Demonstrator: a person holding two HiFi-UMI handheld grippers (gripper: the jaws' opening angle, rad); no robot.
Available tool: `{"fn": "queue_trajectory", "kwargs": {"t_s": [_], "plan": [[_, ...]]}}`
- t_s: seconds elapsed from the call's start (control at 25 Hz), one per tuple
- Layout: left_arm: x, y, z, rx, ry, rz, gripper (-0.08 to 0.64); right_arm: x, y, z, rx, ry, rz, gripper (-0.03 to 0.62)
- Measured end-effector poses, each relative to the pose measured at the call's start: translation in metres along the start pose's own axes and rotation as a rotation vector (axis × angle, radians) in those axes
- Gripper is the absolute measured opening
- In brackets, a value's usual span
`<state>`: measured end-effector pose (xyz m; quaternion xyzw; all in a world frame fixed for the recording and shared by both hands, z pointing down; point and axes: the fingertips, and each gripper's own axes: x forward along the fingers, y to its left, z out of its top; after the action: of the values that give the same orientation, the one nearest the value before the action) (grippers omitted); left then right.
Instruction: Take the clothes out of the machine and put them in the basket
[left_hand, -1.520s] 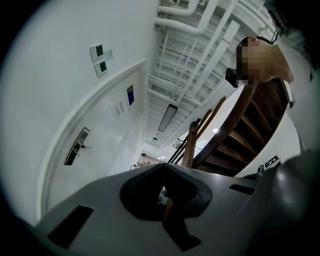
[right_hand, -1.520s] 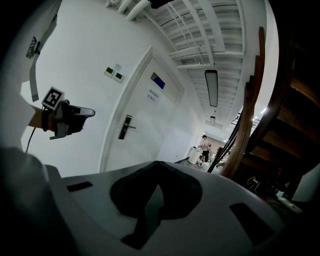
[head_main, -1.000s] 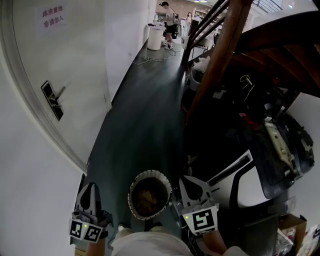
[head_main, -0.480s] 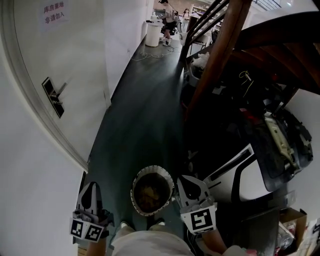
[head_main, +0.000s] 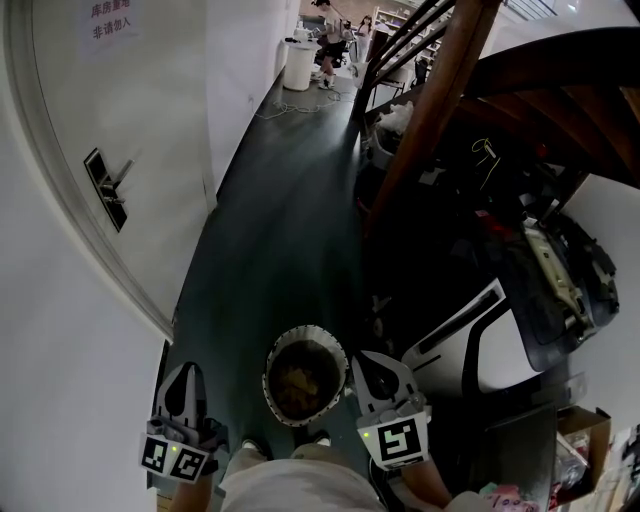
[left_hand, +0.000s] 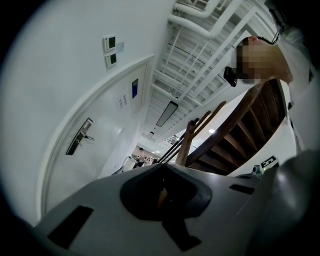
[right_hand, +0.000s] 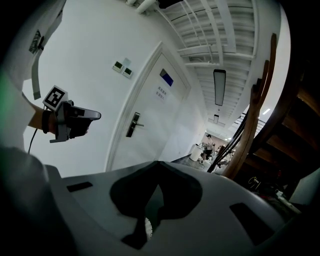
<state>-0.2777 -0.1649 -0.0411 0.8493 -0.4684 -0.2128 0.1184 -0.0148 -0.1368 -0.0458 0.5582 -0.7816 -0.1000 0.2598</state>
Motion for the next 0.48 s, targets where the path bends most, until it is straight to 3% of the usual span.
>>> {"fn": "queue_trajectory", "kwargs": {"t_s": [0.48], "plan": [[-0.0061, 0.0022, -0.0031, -0.008, 0.008, -0.001, 0.014, -0.0024, 0.0074, 0.0078, 0.013, -0.023, 0.011, 0.011]]}}
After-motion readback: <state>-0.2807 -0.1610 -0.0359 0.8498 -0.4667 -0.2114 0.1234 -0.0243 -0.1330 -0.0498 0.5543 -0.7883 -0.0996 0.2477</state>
